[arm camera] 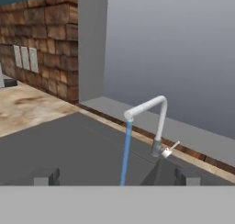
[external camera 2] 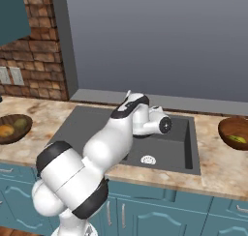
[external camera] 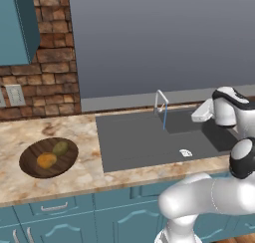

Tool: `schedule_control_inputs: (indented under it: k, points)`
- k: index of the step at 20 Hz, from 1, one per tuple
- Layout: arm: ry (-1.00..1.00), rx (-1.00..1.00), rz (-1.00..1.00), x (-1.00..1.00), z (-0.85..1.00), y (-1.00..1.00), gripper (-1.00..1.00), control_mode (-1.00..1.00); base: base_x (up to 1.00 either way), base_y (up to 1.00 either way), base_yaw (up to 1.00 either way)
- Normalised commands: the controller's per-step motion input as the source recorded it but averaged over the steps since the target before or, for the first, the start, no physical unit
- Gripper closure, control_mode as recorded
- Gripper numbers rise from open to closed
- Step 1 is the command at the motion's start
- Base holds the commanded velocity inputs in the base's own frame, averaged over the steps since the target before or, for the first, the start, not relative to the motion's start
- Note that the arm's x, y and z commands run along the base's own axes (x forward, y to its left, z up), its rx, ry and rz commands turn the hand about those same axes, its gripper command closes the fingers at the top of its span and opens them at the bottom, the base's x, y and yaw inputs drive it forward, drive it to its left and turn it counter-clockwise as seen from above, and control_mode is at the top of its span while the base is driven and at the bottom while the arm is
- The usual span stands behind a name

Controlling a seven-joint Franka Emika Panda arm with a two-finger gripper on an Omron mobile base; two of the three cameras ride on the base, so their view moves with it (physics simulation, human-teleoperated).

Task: Pick the potatos from the sink and place them in one bowl. Place the pear in the other bowl. Then turn off the sink faucet.

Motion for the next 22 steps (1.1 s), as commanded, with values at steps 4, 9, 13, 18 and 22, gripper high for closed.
schedule_control_inputs:
  k: [4, 9, 13, 18, 22]
  points:
    - [0.00, 0.00, 0.00, 0.28, -0.21, 0.02, -1.00, -1.00, 0.00, 0.00, 0.00]
    - [0.00, 0.00, 0.00, 0.24, -0.12, 0.01, -1.00, -1.00, 0.00, 0.00, 0.00]
    - [0.00, 0.00, 0.00, 0.12, -0.02, 0.00, -1.00, -1.00, 0.00, 0.00, 0.00]
    - [0.00, 0.00, 0.00, 0.02, 0.00, 0.02, -1.00, -1.00, 0.00, 0.00, 0.00]
    - [0.00, 0.00, 0.00, 0.06, 0.00, 0.11, -1.00, -1.00, 0.00, 0.00, 0.00]
